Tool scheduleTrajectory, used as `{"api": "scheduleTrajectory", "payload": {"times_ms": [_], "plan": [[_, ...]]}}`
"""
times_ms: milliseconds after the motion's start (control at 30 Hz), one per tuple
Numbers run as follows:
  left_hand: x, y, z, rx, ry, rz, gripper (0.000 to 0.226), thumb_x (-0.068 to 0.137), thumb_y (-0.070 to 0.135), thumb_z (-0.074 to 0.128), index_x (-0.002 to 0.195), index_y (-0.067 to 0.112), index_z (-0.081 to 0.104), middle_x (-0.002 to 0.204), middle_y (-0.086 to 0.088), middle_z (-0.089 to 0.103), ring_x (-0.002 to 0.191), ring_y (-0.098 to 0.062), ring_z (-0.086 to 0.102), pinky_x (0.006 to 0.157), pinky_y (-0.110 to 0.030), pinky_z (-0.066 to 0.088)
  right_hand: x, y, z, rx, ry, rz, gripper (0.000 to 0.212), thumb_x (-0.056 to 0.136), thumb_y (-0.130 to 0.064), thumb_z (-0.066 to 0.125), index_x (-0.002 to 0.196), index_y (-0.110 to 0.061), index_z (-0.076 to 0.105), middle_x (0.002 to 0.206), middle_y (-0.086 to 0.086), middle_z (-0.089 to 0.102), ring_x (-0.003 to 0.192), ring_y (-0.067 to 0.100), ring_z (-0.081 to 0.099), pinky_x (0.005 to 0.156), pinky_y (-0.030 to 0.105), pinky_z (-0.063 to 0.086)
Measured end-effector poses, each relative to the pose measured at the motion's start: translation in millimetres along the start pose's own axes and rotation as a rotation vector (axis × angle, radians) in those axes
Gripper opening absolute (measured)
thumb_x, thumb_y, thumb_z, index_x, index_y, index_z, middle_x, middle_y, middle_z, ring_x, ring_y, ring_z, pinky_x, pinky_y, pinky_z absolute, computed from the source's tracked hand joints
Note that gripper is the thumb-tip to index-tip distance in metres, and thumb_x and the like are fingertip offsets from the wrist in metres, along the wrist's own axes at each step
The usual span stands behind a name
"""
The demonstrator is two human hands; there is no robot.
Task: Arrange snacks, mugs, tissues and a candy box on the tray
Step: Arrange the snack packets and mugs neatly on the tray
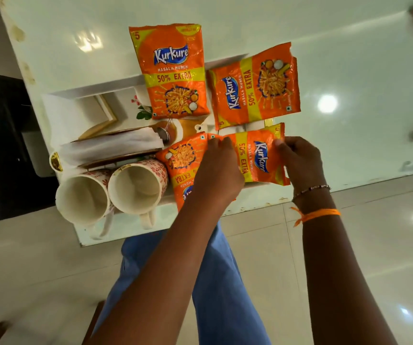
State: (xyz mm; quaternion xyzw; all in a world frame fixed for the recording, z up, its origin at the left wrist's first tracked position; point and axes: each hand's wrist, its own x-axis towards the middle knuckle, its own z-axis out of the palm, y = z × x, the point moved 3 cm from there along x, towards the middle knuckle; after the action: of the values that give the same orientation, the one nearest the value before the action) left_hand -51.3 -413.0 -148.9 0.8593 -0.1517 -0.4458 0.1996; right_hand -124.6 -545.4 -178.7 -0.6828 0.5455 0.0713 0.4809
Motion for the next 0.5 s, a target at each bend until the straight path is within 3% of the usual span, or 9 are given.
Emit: {"api": "scheduleTrajectory", "payload": {"times_ms": [167, 233, 333, 400, 467, 500], "plan": [[4, 10, 3, -0.085, -0.013, 0.069, 0.055, 0.090, 0.008, 0.049, 0.140, 0.006, 0.028, 0.144, -0.015, 0.034, 0.134, -0.029, 0.033, 0.106, -0.037, 0.032, 3, -9, -7, 0.017, 0.149, -0.071, 0.024, 0.086, -0.020, 0.059, 0.099, -0.001, 0.064, 0.105, 0.020, 0.067, 0.090, 0.028, 0.063, 0.084, 0.038, 0.052], [3, 12, 3, -0.115, -0.019, 0.096, 0.052, 0.090, 0.010, 0.049, 0.139, 0.006, 0.030, 0.146, -0.013, 0.033, 0.136, -0.028, 0.032, 0.106, -0.035, 0.032, 8, -15, -13, -0.009, 0.159, -0.103, 0.025, 0.086, -0.022, 0.058, 0.101, -0.003, 0.064, 0.106, 0.017, 0.068, 0.087, 0.021, 0.061, 0.080, 0.031, 0.050], [-5, 7, 5, -0.136, 0.012, 0.116, 0.053, 0.091, 0.010, 0.048, 0.140, 0.007, 0.029, 0.150, -0.011, 0.030, 0.139, -0.024, 0.028, 0.109, -0.032, 0.028, 11, -17, -18, -0.104, 0.175, -0.128, 0.027, 0.086, -0.023, 0.058, 0.106, -0.006, 0.063, 0.112, 0.013, 0.066, 0.099, 0.022, 0.061, 0.082, 0.023, 0.046], [-19, -2, 7, -0.179, 0.073, 0.107, 0.053, 0.092, 0.010, 0.048, 0.142, 0.008, 0.028, 0.151, -0.008, 0.028, 0.139, -0.020, 0.026, 0.111, -0.027, 0.024, 1, -16, -23, -0.174, 0.280, -0.189, 0.026, 0.085, -0.021, 0.058, 0.107, -0.008, 0.060, 0.113, 0.012, 0.063, 0.102, 0.022, 0.058, 0.075, 0.013, 0.041], [-39, -16, 10, -0.201, 0.158, 0.097, 0.052, 0.091, 0.009, 0.049, 0.141, 0.011, 0.032, 0.151, -0.006, 0.027, 0.138, -0.015, 0.026, 0.110, -0.020, 0.021, -20, -15, -25, -0.204, 0.391, -0.284, 0.022, 0.084, -0.019, 0.057, 0.104, -0.008, 0.058, 0.109, 0.013, 0.061, 0.099, 0.027, 0.056, 0.074, 0.020, 0.040], [-49, -24, 13, -0.194, 0.195, 0.082, 0.052, 0.090, 0.009, 0.050, 0.140, 0.013, 0.034, 0.151, -0.006, 0.027, 0.139, -0.016, 0.024, 0.112, -0.022, 0.021, -33, -14, -21, -0.193, 0.407, -0.330, 0.019, 0.084, -0.017, 0.057, 0.102, -0.009, 0.057, 0.106, 0.013, 0.061, 0.095, 0.028, 0.057, 0.073, 0.024, 0.042]]}}
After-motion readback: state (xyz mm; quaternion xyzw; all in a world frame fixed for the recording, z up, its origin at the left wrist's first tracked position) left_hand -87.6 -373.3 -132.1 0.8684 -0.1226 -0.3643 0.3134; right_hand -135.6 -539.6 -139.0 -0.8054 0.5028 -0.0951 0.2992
